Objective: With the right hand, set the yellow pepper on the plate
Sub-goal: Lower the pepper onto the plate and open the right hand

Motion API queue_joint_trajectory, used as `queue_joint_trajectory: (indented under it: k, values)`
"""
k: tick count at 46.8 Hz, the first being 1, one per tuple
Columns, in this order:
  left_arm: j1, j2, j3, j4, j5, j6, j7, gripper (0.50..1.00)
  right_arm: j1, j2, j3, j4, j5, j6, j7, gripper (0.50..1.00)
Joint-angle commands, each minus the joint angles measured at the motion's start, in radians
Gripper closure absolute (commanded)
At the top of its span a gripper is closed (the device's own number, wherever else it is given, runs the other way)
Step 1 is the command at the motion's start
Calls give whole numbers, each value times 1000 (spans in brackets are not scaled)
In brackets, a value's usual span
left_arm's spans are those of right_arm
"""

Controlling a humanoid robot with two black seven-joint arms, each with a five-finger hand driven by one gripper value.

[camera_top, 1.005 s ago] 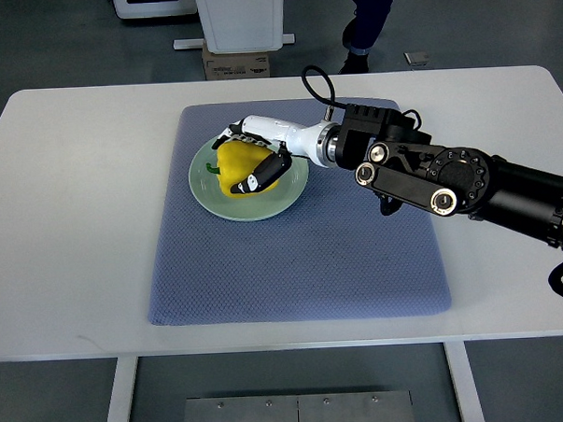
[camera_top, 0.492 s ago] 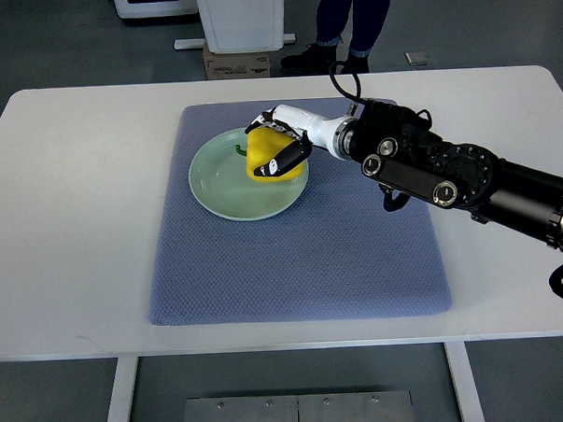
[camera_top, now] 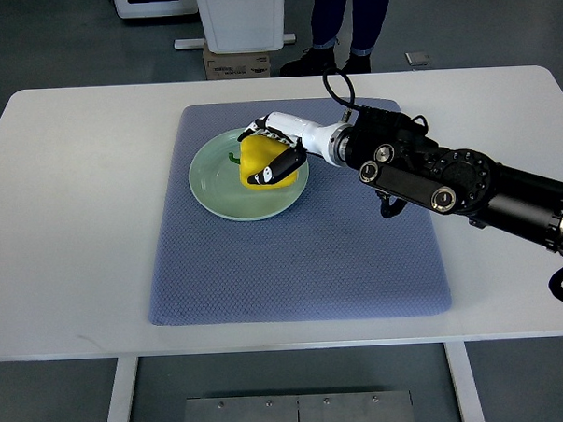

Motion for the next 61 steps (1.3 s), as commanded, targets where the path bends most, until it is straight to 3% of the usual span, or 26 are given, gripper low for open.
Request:
queue_joint_trajectory:
  k: [1, 12, 22, 34, 61]
  values:
    - [0, 0, 0, 0, 0, 0, 0, 500, -1, 0, -1, 8, 0, -1, 0, 1000]
    - [0, 0, 0, 0, 0, 0, 0, 500, -11, 0, -15, 8, 0, 0, 20, 1000]
    - [0, 0, 0, 0, 0, 0, 0, 500, -19, 0, -16, 12, 1, 0, 23, 693]
    - [0, 0, 0, 0, 1, 0, 0, 500, -25, 0, -16, 12, 3, 0, 23, 530]
    - [0, 0, 0, 0, 1, 0, 0, 500, -28, 0, 48, 11, 28, -1, 23, 502]
